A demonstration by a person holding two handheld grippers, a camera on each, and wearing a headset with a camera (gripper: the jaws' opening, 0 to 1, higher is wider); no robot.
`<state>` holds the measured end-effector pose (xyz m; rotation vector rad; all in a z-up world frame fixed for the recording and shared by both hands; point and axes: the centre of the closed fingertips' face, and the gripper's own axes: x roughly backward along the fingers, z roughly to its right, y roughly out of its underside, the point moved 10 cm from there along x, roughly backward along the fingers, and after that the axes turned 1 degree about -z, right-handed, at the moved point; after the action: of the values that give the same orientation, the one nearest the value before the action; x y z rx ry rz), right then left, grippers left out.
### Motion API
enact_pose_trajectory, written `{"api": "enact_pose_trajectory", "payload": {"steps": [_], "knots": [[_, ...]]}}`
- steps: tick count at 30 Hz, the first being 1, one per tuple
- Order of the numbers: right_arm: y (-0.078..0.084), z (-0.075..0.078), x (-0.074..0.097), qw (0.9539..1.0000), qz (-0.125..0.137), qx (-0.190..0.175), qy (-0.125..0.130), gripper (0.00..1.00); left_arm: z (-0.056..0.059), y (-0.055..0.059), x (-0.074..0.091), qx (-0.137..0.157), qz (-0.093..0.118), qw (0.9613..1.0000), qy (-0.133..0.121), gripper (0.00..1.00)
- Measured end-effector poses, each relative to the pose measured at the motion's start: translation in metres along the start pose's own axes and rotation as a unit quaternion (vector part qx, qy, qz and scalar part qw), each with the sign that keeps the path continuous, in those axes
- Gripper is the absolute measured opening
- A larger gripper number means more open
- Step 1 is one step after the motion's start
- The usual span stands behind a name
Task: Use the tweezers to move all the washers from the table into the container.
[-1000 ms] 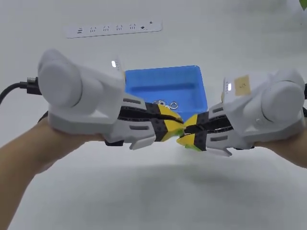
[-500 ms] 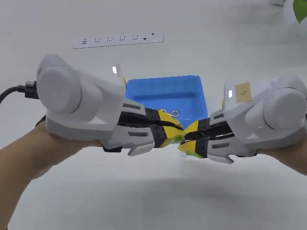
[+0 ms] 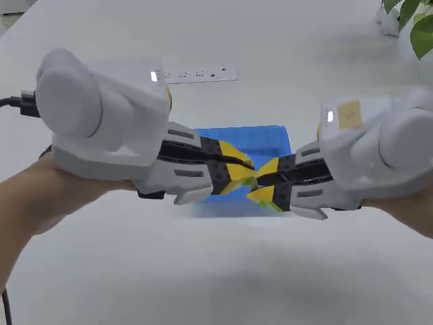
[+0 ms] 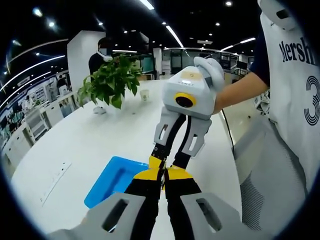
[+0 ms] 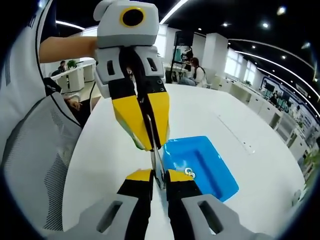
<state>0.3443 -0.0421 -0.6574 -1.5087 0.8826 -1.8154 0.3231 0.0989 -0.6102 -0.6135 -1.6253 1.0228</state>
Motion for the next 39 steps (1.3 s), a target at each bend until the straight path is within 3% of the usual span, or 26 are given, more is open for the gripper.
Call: {"api": "enact_pose_trajectory", "payload": {"steps": [6,16,22,32,39], "knots": [[-0.011,0.008,0.002,0.9999,0.006,0.015,0.004,0.11,-0.006,-0.007,0.007,-0.013,0.006,0.9999,-0.005,0.06],[-0.013,0.039,-0.006,0.9995,0.001,0.023,0.019,0.11,-0.037,-0.010,0.003,-0.025,0.005,0.9996,-0.013,0.06],[-0.005,0.053,-0.015,0.9996,-0.006,0.018,0.021,0.11,-0.054,0.000,-0.006,-0.022,0.003,0.9997,-0.013,0.06],[0.018,0.073,-0.045,0.9998,-0.017,-0.004,0.009,0.11,-0.083,0.028,-0.026,-0.007,-0.021,0.9998,-0.002,0.06],[0.028,0.078,-0.057,0.9995,-0.021,-0.022,-0.001,0.11,-0.092,0.040,-0.033,0.003,-0.030,0.9995,0.005,0.06]]}}
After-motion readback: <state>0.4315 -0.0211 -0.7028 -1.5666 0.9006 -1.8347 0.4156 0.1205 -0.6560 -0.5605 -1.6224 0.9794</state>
